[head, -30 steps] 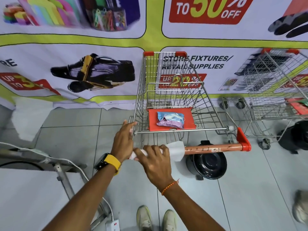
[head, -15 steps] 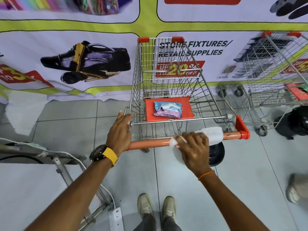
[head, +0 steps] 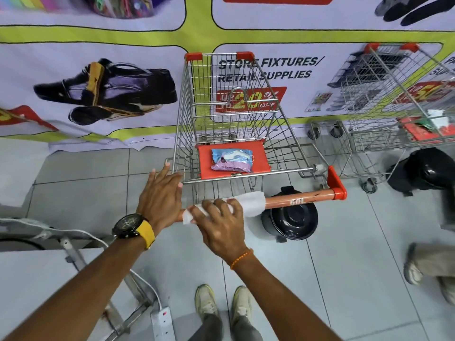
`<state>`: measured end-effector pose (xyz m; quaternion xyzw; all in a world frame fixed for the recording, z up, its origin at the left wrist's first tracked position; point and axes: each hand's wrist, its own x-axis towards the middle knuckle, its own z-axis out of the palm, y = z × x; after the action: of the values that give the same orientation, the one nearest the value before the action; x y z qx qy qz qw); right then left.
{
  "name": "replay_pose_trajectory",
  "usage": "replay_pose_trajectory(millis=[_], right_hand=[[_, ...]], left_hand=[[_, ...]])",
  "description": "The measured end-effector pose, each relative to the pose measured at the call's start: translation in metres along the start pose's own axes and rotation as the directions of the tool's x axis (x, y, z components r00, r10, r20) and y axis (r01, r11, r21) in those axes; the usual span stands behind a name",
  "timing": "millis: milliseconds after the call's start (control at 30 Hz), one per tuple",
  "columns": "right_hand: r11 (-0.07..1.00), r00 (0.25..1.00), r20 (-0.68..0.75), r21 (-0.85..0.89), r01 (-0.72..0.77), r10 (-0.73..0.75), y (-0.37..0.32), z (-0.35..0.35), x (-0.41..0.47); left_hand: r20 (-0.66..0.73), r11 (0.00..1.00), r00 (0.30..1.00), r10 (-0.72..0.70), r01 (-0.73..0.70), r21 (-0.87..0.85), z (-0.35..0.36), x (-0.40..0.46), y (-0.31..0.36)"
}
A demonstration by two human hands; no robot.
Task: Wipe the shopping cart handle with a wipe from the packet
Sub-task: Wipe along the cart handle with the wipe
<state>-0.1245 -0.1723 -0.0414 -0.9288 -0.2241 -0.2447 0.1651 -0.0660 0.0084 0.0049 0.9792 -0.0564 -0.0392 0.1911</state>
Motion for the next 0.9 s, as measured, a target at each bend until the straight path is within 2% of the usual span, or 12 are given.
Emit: replay_pose_trajectory(millis=[67,333,400,600,700,900], right_hand=[[1.000,1.000,-0.021,-0.018,-0.008,0.007,0.028,-0.011,-0.005],[0.977,0.976,-0.083,-0.054,-0.206,0.201,0.187,-0.076,-0.039],[0.971,0.969,-0.090,-0.048,-0.234,0.229,0.205,-0.082,-0.042],[0.939,0.925,-0.188,-0.033,-0.343,0.331,0.179,-0.065,-0.037],[0.954,0.939,-0.176,-0.009,-0.301,0.294,0.145,-0.049,-0.032],[0.982,0.984,-0.056,0.092,-0.162,0.168,0.039,-0.006,-0.007]], left_hand=[[0.014,1.000,1.000,0.012,-0.012,0.017,-0.002,0.000,-0.006],[0.027,1.000,1.000,0.010,-0.010,0.019,-0.001,0.003,-0.002],[0.020,1.000,1.000,0.007,-0.007,0.007,0.000,0.003,0.001],[0.017,0.999,0.999,-0.037,0.038,-0.032,0.003,0.003,0.005],[0.019,0.998,0.999,-0.048,0.048,-0.042,0.003,0.003,0.003],[0.043,0.997,0.998,-0.050,0.052,-0.054,0.003,0.006,0.009]])
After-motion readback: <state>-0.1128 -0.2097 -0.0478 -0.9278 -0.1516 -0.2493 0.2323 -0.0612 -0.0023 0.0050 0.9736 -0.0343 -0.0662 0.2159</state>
